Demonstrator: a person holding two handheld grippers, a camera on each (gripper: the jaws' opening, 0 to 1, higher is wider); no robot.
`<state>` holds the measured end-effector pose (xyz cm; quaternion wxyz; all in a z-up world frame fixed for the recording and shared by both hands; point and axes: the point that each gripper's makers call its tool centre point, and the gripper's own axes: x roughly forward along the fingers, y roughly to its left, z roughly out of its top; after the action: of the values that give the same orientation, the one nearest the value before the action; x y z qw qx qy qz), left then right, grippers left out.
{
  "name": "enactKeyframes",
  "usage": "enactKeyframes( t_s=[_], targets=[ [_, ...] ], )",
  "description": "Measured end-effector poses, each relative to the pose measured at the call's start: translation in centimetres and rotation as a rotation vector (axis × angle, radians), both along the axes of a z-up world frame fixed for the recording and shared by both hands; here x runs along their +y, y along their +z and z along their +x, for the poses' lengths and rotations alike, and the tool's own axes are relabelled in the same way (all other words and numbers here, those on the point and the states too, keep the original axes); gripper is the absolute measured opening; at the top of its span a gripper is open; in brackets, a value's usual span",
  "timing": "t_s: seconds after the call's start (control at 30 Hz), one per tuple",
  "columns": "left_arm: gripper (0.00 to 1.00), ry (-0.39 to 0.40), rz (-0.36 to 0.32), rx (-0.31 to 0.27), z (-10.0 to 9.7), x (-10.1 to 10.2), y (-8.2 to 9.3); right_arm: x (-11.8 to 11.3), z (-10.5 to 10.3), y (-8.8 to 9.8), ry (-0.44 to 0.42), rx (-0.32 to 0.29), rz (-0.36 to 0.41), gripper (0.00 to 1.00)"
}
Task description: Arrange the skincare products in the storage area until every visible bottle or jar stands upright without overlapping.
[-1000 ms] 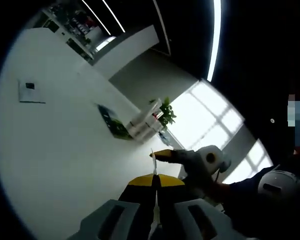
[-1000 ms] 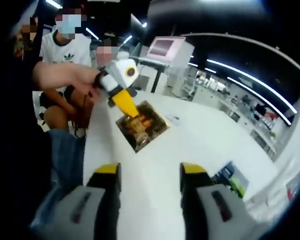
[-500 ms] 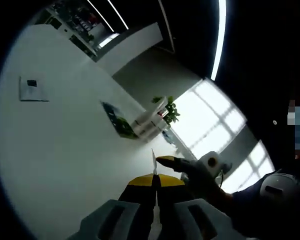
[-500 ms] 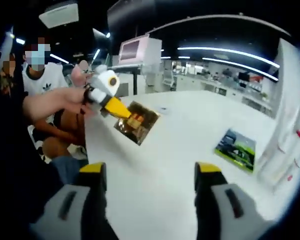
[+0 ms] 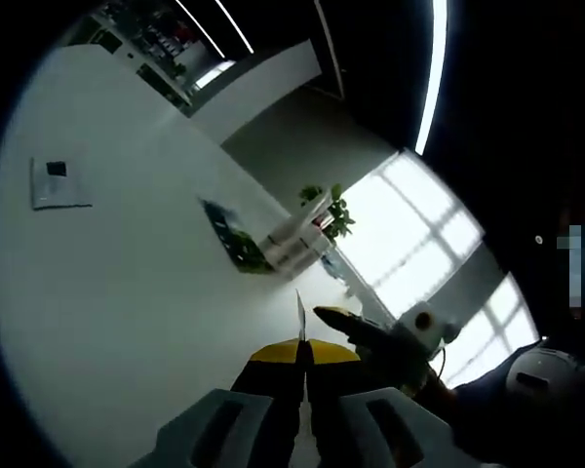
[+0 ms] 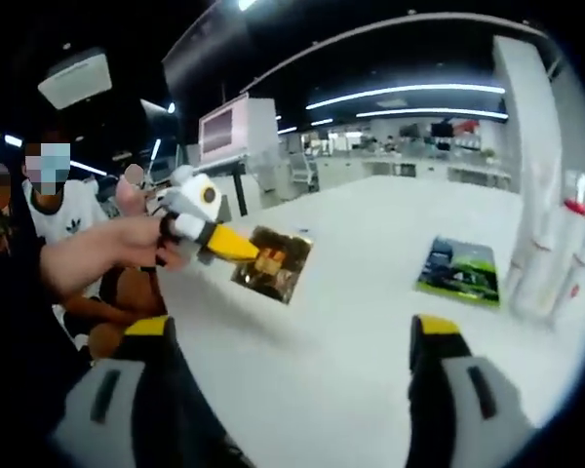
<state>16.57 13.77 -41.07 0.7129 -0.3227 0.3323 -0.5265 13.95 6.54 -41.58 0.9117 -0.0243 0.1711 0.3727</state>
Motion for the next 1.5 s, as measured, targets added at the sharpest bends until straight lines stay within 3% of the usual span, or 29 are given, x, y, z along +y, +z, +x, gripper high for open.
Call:
enactKeyframes(
  t_s=[0.37, 0.83, 1.1, 1.5],
  targets=[
    [0.0, -0.035, 0.034, 0.053, 2.2, -1.4, -0.6, -1.4, 0.0, -0.6, -0.048, 0.017, 0.023, 1.0],
    [0.0, -0.073, 0.02, 0.088, 4.4, -3.3, 0.5, -2.0, -0.4, -0.7, -0.083, 0.038, 0.058, 1.0],
    [0.0, -0.098, 0.085, 0.095, 6.7, -4.0, -0.3, -2.7, -0.7, -0.3, -0.123, 0.021, 0.079, 1.0],
    [0.0, -0.089, 0.113, 0.132, 10.0, -5.0, -1.3, -4.1, -1.0, -0.6, -0.148, 0.026, 0.08, 1.0]
  ],
)
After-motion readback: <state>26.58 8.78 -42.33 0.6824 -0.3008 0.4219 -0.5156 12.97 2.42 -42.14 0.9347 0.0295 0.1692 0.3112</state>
